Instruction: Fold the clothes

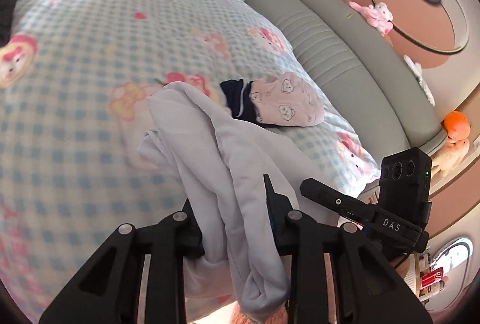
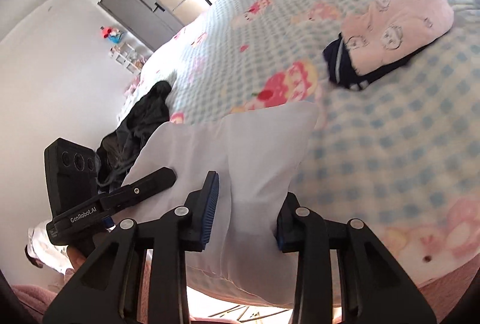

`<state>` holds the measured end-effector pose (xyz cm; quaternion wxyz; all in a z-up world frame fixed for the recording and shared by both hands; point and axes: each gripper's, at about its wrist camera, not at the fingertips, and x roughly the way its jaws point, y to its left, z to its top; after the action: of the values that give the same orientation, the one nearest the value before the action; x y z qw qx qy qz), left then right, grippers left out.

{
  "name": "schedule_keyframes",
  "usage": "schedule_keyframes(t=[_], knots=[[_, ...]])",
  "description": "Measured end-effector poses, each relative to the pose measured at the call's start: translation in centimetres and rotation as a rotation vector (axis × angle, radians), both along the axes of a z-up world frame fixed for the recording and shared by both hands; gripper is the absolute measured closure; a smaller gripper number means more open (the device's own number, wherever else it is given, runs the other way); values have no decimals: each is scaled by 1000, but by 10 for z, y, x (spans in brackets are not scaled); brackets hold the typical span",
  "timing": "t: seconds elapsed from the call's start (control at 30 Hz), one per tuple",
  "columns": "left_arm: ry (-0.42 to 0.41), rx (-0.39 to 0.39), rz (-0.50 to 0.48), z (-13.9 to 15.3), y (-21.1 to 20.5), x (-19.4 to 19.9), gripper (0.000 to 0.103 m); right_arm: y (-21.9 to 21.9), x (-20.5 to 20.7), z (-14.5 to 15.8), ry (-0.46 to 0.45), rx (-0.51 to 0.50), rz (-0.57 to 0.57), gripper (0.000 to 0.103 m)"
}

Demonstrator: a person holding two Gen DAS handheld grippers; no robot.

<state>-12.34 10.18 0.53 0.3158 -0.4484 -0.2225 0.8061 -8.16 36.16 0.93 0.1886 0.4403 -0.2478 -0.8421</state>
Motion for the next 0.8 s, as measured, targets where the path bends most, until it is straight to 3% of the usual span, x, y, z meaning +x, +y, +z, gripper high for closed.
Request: schedule_keyframes(t=[0.23, 0.37, 0.43, 0.53, 0.6, 0.63, 0.73, 0.8], knots=[[102, 52, -57, 48, 105, -74, 74, 94, -60, 55, 103, 75, -120, 70], [155, 100, -15, 66, 152, -125, 69, 141, -111, 81, 173, 160, -176, 66], [84, 104, 34, 47, 169, -155, 66, 160, -138, 77, 179, 231, -213, 61], [-77, 15, 51, -14, 198, -194, 64, 183, -179, 27, 37, 330, -260, 61], [-193, -67, 20, -54, 212, -203, 64, 193, -183, 10, -1, 324, -269, 61], [-193, -57, 12, -58, 210, -201, 63, 197, -180, 7, 0, 311, -271, 59], [-69, -29, 56, -38, 192, -186, 61, 206, -172, 1, 11, 280, -280, 57], [56, -23, 117, -14, 180, -169, 61, 203, -161, 16, 57, 313, -305, 57]])
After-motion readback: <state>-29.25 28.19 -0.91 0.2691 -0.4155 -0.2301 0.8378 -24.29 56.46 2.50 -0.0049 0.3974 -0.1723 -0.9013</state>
